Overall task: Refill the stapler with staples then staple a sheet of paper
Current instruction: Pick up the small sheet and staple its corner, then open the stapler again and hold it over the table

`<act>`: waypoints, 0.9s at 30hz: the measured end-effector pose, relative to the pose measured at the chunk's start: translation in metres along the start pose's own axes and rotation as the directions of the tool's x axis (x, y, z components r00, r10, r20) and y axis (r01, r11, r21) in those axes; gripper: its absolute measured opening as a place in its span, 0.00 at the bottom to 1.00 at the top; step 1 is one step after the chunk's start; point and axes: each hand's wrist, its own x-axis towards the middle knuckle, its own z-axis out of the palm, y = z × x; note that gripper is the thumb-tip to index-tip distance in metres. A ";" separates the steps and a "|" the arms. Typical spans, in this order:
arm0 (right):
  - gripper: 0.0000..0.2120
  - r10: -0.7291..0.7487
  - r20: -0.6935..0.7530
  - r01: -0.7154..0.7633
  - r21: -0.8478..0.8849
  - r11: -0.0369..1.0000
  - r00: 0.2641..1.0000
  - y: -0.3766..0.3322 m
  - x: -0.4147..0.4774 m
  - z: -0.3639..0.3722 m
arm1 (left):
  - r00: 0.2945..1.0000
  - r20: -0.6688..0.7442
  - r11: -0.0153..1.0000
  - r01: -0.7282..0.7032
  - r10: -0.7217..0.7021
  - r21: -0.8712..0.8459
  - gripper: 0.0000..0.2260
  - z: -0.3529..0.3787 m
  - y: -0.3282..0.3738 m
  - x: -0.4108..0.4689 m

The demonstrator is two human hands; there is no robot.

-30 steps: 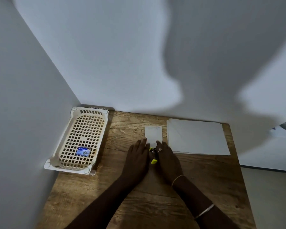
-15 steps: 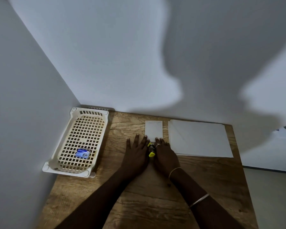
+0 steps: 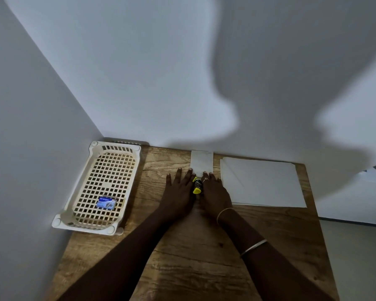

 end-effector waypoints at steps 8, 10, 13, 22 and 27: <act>0.33 -0.039 -0.067 0.040 0.017 0.999 0.997 -0.003 -0.012 -0.004 | 1.000 -0.022 0.998 0.017 -0.018 -0.058 0.28 -0.009 -0.004 -0.013; 0.27 -0.019 -0.136 0.022 0.022 1.000 0.990 -0.006 -0.019 -0.004 | 0.998 -0.054 0.993 0.029 -0.035 -0.116 0.27 -0.012 -0.004 -0.020; 0.14 0.026 -0.225 -0.026 0.002 1.000 0.974 -0.010 -0.032 -0.004 | 0.989 -0.133 0.948 0.012 -0.057 -0.317 0.24 -0.012 0.003 -0.037; 0.08 -0.021 0.279 -0.142 0.551 0.822 0.960 -0.020 -0.070 0.008 | 0.965 0.010 0.352 0.105 -0.262 -0.930 0.22 -0.002 0.017 -0.093; 0.11 -0.262 0.307 0.006 0.638 0.770 0.915 -0.032 -0.084 0.004 | 0.945 0.043 0.141 0.093 -0.324 -0.986 0.21 -0.007 0.001 -0.108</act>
